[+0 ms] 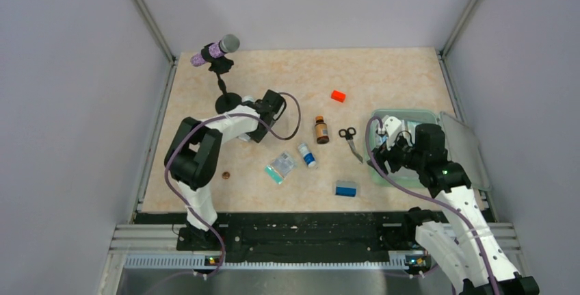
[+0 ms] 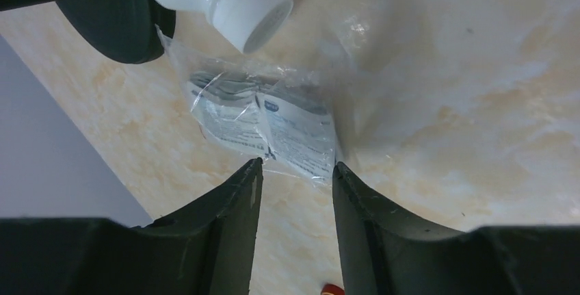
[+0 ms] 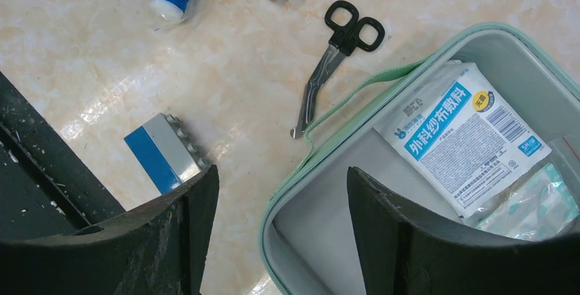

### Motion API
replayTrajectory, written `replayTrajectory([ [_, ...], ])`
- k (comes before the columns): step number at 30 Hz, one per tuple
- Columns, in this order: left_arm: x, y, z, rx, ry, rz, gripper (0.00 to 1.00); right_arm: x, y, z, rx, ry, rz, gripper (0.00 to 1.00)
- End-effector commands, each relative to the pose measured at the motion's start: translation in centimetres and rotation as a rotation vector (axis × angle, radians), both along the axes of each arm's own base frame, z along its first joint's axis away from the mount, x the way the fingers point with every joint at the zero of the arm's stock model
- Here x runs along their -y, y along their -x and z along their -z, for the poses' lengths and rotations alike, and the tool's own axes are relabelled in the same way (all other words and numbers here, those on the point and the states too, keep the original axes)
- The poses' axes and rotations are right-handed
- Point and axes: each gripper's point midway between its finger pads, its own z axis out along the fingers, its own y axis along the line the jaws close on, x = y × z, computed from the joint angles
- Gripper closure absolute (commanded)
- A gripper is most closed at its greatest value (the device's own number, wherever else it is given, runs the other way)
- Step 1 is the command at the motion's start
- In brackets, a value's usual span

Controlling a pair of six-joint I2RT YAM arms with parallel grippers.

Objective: Organize the medicine kit

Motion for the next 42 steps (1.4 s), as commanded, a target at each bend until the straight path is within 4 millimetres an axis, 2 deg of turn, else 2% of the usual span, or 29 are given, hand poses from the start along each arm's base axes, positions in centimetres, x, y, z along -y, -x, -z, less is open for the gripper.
replayTrajectory([
  [1, -1.0, -2.3, 0.4, 0.048, -0.069, -0.030, 0.56, -0.1, -0.8, -1.2, 0.059, -0.009, 0.005, 0.32],
  [8, -0.9, -1.1, 2.3, -0.036, -0.063, -0.006, 0.67, -0.1, -0.7, -1.2, 0.062, -0.007, 0.006, 0.32],
  [13, -0.6, -0.4, 1.5, -0.047, -0.021, 0.022, 0.96, -0.1, -0.7, -1.2, 0.061, -0.008, 0.006, 0.32],
  [14, -0.4, -0.2, 0.6, -0.033, -0.002, 0.026, 1.00, 0.0, -0.7, -1.2, 0.063, -0.007, 0.007, 0.32],
  [17, 0.3, 0.8, -2.1, -0.019, 0.085, 0.044, 1.00, -0.1, -0.7, -1.5, 0.065, -0.009, 0.005, 0.32],
  [22, 3.5, 4.9, -7.8, -0.086, 0.336, 0.168, 1.00, -1.6, 0.1, -3.4, 0.060, -0.064, -0.083, 0.31],
  [26, 7.0, 10.5, -12.3, -0.206, 0.582, 0.413, 1.00, -3.7, 0.9, -7.1, 0.095, -0.143, -0.218, 0.30],
  [29, 8.8, 14.4, -15.0, -0.257, 0.731, 0.600, 1.00, -5.3, 1.9, -9.8, 0.146, -0.204, -0.342, 0.30],
  [34, 10.5, 19.3, -17.2, -0.416, 0.910, 0.766, 1.00, -7.3, 2.5, -13.2, 0.180, -0.329, -0.459, 0.30],
  [37, 12.2, 21.0, -19.0, -0.499, 1.048, 0.862, 1.00, -8.5, 2.4, -14.6, 0.151, -0.414, -0.497, 0.30],
  [42, 14.0, 21.4, -21.8, -0.593, 1.191, 0.933, 1.00, -10.2, 2.1, -15.9, 0.086, -0.522, -0.544, 0.28],
])
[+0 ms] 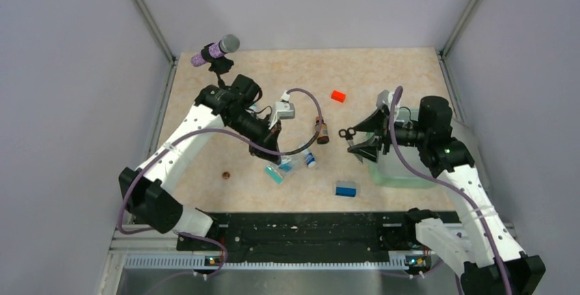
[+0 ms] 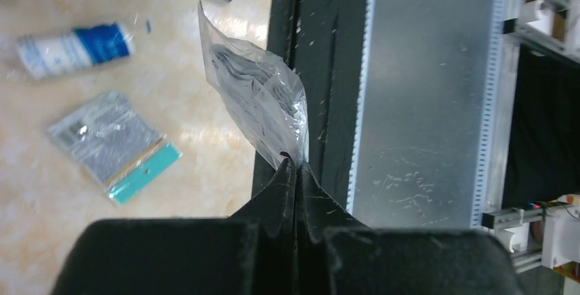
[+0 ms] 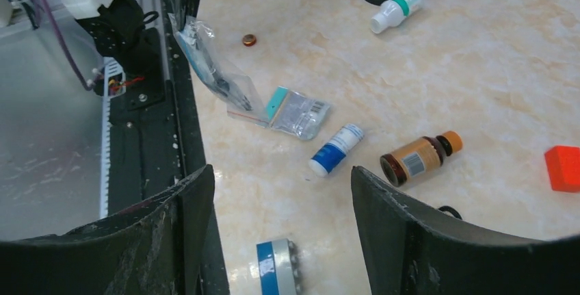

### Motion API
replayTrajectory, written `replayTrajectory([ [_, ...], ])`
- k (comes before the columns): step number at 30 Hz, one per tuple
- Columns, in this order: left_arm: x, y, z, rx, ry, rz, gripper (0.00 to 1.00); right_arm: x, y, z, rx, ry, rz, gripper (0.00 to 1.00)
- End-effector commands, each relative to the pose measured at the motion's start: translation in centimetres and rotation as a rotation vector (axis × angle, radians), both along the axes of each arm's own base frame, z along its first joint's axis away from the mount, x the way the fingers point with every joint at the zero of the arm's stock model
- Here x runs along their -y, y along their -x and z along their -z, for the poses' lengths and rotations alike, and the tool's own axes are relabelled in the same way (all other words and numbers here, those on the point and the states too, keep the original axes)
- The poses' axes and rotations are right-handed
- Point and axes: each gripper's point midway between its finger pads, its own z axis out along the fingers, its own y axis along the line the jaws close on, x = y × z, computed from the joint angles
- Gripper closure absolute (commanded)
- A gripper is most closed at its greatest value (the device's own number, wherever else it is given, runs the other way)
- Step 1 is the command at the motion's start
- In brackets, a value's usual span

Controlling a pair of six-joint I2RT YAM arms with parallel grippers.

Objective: Organize the medicine kit

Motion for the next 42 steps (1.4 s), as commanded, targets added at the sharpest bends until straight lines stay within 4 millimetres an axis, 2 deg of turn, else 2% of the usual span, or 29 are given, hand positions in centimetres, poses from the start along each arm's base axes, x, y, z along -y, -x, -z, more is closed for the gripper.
replayTrajectory([
  [1, 2.5, 1.8, -4.8, -0.112, 0.234, 0.131, 1.00, -2.1, 0.4, -4.2, 0.004, -0.136, -0.111, 0.26],
  [6, 3.7, 1.8, -6.5, -0.198, 0.327, 0.163, 1.00, -3.6, 0.7, -3.9, -0.072, -0.161, -0.167, 0.22],
  [11, 4.4, 1.8, -7.4, -0.265, 0.382, 0.175, 1.00, -5.1, 0.6, -3.5, -0.099, -0.150, -0.215, 0.22],
  [17, 4.6, 1.8, -7.6, -0.302, 0.402, 0.176, 1.00, -7.1, 0.6, -2.9, -0.114, -0.121, -0.283, 0.23],
  [25, 4.8, 1.7, -7.4, -0.322, 0.404, 0.170, 1.00, -9.3, 1.9, -0.9, -0.157, -0.074, -0.392, 0.28],
  [28, 4.9, 1.4, -7.4, -0.332, 0.404, 0.166, 1.00, -9.8, 2.8, -0.1, -0.164, -0.057, -0.437, 0.42],
  [32, 5.0, 1.1, -7.3, -0.333, 0.395, 0.164, 1.00, -10.0, 3.2, 0.6, -0.163, -0.039, -0.459, 0.73],
  [33, 5.0, 1.0, -7.1, -0.334, 0.388, 0.163, 1.00, -10.0, 3.2, 0.7, -0.167, -0.037, -0.458, 0.84],
  [35, 5.0, 0.9, -6.8, -0.333, 0.362, 0.156, 0.94, -9.9, 3.1, 0.8, -0.164, -0.031, -0.447, 1.00],
  [37, 4.9, 0.5, -6.5, -0.323, 0.336, 0.142, 0.83, -9.6, 3.1, 0.9, -0.156, -0.024, -0.427, 1.00],
  [41, 4.7, -0.1, -5.8, -0.266, 0.286, 0.098, 0.80, -8.6, 3.8, 1.1, -0.158, -0.020, -0.401, 1.00],
  [42, 4.6, -0.5, -5.4, -0.249, 0.258, 0.072, 0.76, -8.3, 3.8, 1.2, -0.166, -0.019, -0.391, 1.00],
])
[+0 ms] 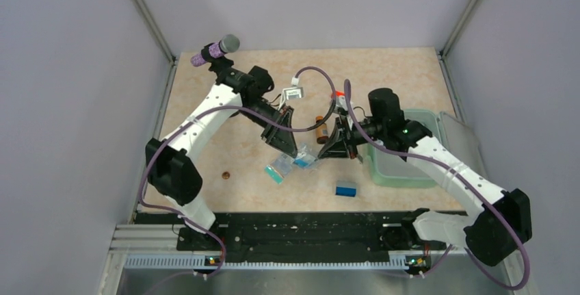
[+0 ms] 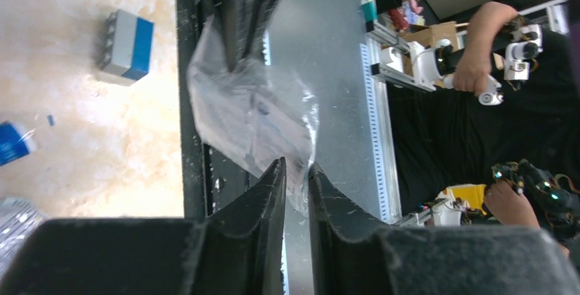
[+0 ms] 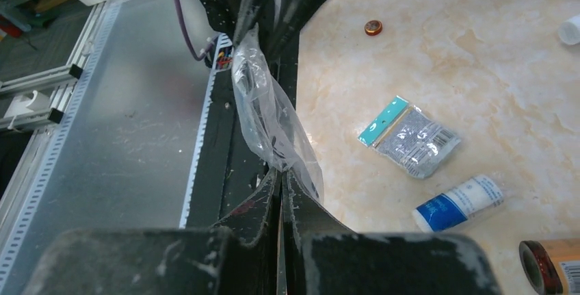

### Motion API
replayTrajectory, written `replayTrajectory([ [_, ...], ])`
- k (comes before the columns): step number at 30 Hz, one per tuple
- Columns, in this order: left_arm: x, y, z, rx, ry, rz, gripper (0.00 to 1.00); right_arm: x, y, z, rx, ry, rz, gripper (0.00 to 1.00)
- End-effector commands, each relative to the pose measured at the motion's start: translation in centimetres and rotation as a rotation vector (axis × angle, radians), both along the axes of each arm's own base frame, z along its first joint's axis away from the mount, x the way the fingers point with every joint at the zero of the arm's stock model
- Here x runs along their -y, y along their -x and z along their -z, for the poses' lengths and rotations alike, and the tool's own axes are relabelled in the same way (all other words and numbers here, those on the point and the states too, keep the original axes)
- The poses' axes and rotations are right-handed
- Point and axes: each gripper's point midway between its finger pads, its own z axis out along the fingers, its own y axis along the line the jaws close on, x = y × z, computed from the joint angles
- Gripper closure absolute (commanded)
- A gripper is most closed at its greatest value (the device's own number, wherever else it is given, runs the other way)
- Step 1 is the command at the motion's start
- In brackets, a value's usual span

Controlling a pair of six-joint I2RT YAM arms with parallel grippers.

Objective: Organize the medicine kit

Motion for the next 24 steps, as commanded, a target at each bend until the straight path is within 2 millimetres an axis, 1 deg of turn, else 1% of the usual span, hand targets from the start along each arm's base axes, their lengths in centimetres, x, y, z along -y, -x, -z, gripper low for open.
replayTrajectory([
  [1, -0.4, -1.4, 0.0, 0.123, -0.071, -0.089, 0.71, 1.3, 0.6, -1.6, 0.062, -0.030, 0.017, 1.00],
  [2, -0.6, -2.0, 0.4, 0.140, -0.108, -0.128, 0.67, 1.8, 0.4, -1.5, 0.054, -0.026, 0.036, 1.00],
  [5, -1.7, -4.5, 1.7, 0.231, -0.221, -0.258, 0.61, 3.5, -0.4, -1.1, 0.020, -0.015, 0.102, 1.00],
  [8, -3.2, -6.4, 1.9, 0.294, -0.267, -0.387, 0.58, 5.5, -1.8, -0.9, -0.013, -0.014, 0.197, 1.00],
  [12, -5.2, -7.6, 1.7, 0.332, -0.286, -0.503, 0.56, 8.9, -4.2, -0.5, -0.075, -0.011, 0.354, 1.00],
  [15, -6.7, -7.5, 2.1, 0.380, -0.326, -0.571, 0.55, 12.2, -6.4, 0.0, -0.140, -0.006, 0.526, 1.00],
  [19, -8.4, -7.1, 2.3, 0.471, -0.358, -0.630, 0.55, 18.1, -9.2, 1.0, -0.192, 0.001, 0.816, 1.00],
  [24, -9.5, -5.7, 2.2, 0.498, -0.340, -0.660, 0.54, 24.8, -10.9, 2.8, -0.220, 0.057, 1.155, 1.00],
])
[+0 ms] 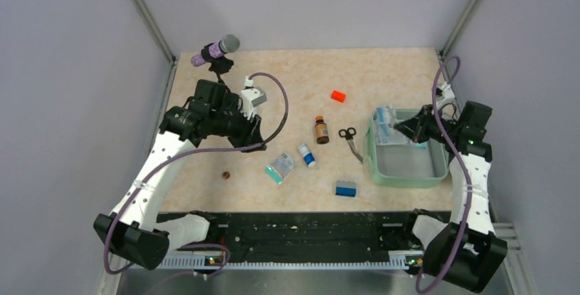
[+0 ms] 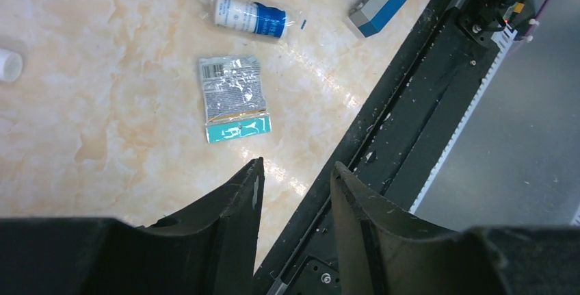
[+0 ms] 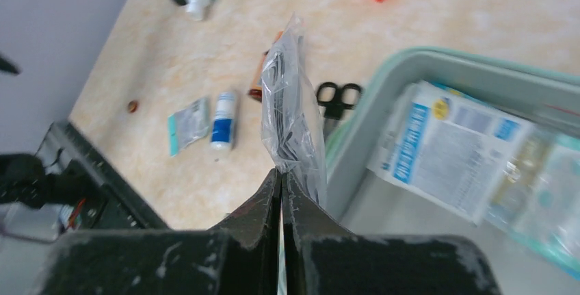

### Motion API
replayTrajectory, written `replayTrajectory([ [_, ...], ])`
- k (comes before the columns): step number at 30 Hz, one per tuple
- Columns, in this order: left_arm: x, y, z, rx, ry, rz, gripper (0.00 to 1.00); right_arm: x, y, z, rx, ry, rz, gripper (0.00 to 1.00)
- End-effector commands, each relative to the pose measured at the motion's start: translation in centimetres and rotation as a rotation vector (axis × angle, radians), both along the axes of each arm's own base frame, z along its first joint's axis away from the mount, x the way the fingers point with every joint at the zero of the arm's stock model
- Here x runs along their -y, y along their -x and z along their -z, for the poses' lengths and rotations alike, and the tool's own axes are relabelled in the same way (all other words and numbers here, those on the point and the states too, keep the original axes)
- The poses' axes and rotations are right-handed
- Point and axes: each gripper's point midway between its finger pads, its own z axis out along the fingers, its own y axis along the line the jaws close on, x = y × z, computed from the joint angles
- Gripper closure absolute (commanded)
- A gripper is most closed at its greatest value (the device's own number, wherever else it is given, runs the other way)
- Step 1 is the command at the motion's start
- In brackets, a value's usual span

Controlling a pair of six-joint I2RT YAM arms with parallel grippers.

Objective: Organize the medicine kit

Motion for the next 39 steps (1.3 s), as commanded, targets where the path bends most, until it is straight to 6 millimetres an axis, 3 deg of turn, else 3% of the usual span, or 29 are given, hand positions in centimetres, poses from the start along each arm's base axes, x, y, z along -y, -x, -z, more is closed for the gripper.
replayTrajectory([
  [1, -0.9, -0.3, -0.9, 0.092, 0.014, -0.050, 0.54, 4.8, -0.9, 0.6, -0.027, 0.076, 0.261, 1.00],
  [7, -1.5, 0.4, -0.2, 0.111, 0.005, -0.066, 0.53, 8.7, -1.4, 3.3, -0.133, 0.210, 0.441, 1.00],
  [12, -1.7, 0.8, 0.2, 0.122, 0.009, -0.064, 0.53, 11.6, -2.2, 3.9, -0.147, 0.293, 0.561, 1.00],
  [16, -1.8, 1.1, 0.5, 0.125, 0.009, -0.065, 0.52, 12.1, -3.1, 4.8, -0.163, 0.301, 0.551, 1.00],
  [22, -2.0, 1.4, 0.8, 0.126, 0.009, -0.065, 0.52, 12.9, -4.9, 7.8, -0.225, 0.296, 0.526, 1.00],
  [31, -2.1, 1.5, 1.2, 0.124, 0.003, -0.070, 0.52, 16.5, -7.0, 9.9, -0.203, 0.409, 0.628, 1.00],
  [33, -2.2, 1.2, 1.5, 0.124, -0.002, -0.078, 0.52, 17.3, -7.1, 9.7, -0.180, 0.439, 0.660, 0.88],
  [36, -2.3, 0.8, 2.2, 0.120, -0.017, -0.090, 0.52, 17.5, -7.2, 9.0, -0.138, 0.454, 0.669, 0.60],
  [39, -2.6, -0.1, 3.0, 0.120, -0.049, -0.120, 0.51, 17.3, -6.9, 8.1, -0.108, 0.461, 0.669, 0.49],
])
